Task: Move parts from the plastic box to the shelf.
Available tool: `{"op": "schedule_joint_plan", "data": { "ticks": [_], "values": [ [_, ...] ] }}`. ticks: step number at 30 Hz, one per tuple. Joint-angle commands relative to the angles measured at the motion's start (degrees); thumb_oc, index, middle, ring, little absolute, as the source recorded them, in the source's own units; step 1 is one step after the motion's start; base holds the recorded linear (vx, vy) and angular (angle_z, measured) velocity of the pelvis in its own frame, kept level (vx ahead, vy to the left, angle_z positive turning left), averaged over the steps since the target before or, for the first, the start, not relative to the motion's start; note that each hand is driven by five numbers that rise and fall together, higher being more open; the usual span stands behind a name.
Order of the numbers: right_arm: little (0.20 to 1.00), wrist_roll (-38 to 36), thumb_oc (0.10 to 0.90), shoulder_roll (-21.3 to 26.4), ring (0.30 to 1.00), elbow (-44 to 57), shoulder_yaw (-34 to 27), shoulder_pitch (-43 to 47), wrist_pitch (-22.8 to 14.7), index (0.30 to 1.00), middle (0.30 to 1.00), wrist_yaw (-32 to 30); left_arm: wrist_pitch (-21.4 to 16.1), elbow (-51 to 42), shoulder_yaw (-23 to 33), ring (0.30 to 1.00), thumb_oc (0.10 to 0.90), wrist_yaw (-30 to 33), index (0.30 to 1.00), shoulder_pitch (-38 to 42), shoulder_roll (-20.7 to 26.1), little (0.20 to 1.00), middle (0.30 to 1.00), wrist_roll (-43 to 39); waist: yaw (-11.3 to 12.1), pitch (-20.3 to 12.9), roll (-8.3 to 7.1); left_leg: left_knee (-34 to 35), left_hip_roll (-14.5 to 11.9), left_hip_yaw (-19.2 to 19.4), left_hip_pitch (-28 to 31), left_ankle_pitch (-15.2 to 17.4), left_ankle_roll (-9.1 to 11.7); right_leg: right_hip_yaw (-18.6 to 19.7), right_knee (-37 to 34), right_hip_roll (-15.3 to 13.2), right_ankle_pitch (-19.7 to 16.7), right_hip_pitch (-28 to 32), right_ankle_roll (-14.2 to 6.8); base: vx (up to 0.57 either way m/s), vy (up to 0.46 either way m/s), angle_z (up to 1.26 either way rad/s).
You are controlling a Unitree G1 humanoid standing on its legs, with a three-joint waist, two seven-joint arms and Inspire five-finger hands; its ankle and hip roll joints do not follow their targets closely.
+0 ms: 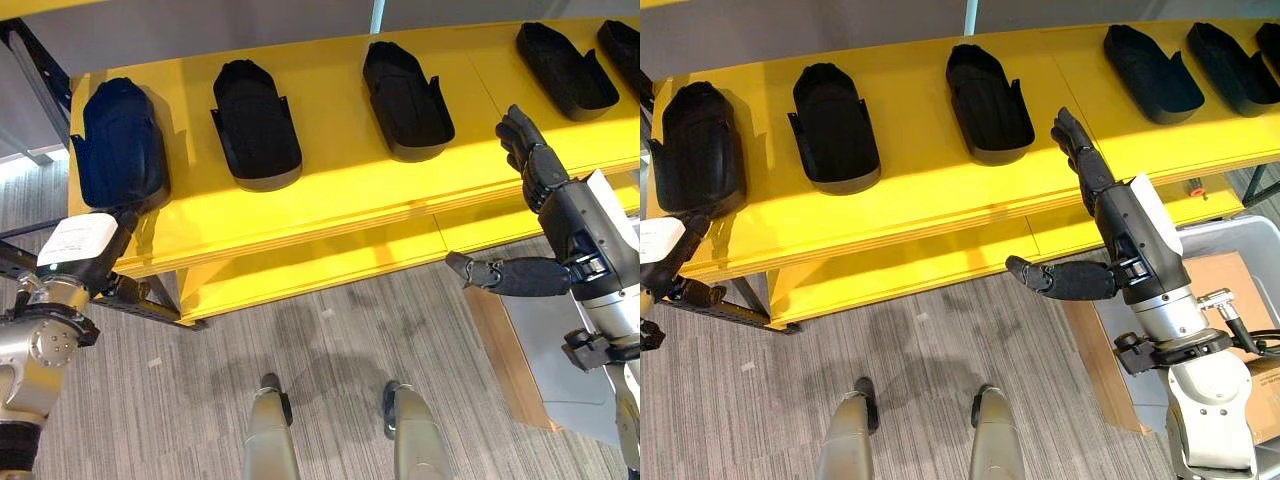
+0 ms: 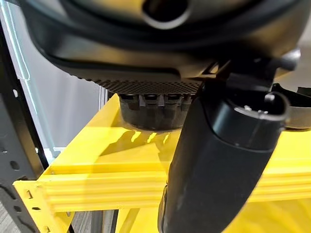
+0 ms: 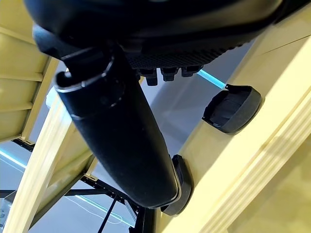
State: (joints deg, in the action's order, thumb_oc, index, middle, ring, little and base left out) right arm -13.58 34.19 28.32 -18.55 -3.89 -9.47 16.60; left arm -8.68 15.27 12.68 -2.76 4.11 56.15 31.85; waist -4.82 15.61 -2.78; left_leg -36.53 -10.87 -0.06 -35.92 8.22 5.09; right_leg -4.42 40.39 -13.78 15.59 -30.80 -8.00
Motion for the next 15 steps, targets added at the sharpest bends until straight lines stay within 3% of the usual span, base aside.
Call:
{"op": "schedule_joint_plan", "data": {
  "ticks": [1, 15],
  "values": [
    [1.000, -2.4, 0.900, 2.4, 1.000, 2.5, -1.8, 5.4, -4.7, 1.000, 1.000, -2.2, 0.5, 0.2, 3.1, 1.000, 0.900, 5.2, 1.000, 6.8, 7.8, 1.000, 1.000, -1.0, -1.1, -1.9, 0.42, 0.8, 1.7, 1.3, 2.7, 3.2, -3.9, -0.6, -1.4, 2.6, 1.7, 3.5, 4.4, 0.00, 0.000, 0.00],
    [1.000, -2.5, 0.900, 2.3, 1.000, 2.5, -2.1, 5.2, -4.7, 1.000, 1.000, -2.4, 0.8, 0.6, 3.1, 1.000, 0.900, 5.3, 1.000, 7.6, 8.1, 1.000, 1.000, -1.1, -1.3, -1.9, 0.44, 0.7, 1.8, 1.3, 2.6, 3.2, -3.9, -0.6, -1.4, 2.7, 1.7, 3.4, 4.4, 0.00, 0.000, 0.00]
  ]
}}
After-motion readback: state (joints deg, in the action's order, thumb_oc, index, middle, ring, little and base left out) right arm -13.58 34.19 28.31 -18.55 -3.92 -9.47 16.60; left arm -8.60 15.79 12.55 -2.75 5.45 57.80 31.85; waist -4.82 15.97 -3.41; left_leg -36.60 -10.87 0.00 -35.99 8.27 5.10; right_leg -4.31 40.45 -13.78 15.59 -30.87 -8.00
